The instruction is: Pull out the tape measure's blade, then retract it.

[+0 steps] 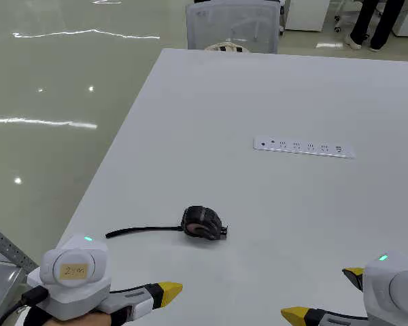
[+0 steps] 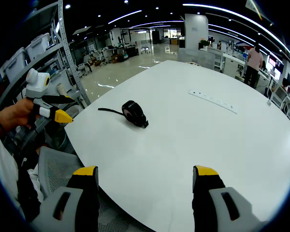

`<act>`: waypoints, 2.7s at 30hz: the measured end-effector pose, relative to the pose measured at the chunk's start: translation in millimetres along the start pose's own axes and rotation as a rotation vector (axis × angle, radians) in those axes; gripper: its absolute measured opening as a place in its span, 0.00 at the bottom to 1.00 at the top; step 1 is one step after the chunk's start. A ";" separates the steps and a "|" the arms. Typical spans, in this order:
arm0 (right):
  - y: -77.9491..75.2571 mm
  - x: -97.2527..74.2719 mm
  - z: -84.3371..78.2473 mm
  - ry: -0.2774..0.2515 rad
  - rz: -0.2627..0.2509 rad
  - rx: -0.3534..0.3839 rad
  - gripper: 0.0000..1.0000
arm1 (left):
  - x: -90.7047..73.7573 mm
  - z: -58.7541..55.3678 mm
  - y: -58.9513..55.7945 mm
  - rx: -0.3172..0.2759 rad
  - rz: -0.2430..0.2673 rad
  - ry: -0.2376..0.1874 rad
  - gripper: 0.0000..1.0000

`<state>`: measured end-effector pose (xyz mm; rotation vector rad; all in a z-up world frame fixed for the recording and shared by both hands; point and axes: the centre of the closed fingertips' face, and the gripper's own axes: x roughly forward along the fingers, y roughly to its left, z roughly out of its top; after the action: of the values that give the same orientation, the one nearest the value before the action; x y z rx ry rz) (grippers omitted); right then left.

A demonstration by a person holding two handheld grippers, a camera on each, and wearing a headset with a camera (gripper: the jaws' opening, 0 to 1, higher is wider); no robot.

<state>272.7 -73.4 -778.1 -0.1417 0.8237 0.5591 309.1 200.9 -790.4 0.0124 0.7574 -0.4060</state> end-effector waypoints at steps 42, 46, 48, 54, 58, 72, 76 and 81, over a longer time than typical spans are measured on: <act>-19.7 31.7 8.7 0.046 0.016 -0.076 0.80 | 23.9 11.0 15.5 0.035 -0.020 0.016 0.98; -20.2 35.9 8.8 0.052 0.022 -0.085 0.80 | 28.1 14.2 15.1 0.038 -0.024 0.012 0.98; -20.8 38.0 9.5 0.054 0.024 -0.089 0.80 | 30.9 15.7 14.4 0.043 -0.027 0.013 0.98; -21.3 44.1 12.4 0.059 0.034 -0.095 0.80 | 39.0 18.0 14.6 0.053 -0.030 0.018 0.97; -21.4 48.9 14.6 0.062 0.040 -0.103 0.79 | 42.8 20.1 13.8 0.055 -0.033 0.015 0.96; -17.5 69.1 19.7 0.077 0.074 -0.153 0.79 | 57.3 20.6 15.8 0.107 -0.052 0.037 0.95; -17.4 74.7 19.8 0.082 0.081 -0.166 0.78 | 61.6 22.3 16.9 0.117 -0.057 0.040 0.94; -19.0 80.0 18.8 0.088 0.085 -0.176 0.78 | 68.5 24.3 16.0 0.132 -0.068 0.044 0.92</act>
<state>338.6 -50.0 -825.4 -0.2952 0.8688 0.7093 375.8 187.6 -820.7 0.1199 0.7753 -0.5208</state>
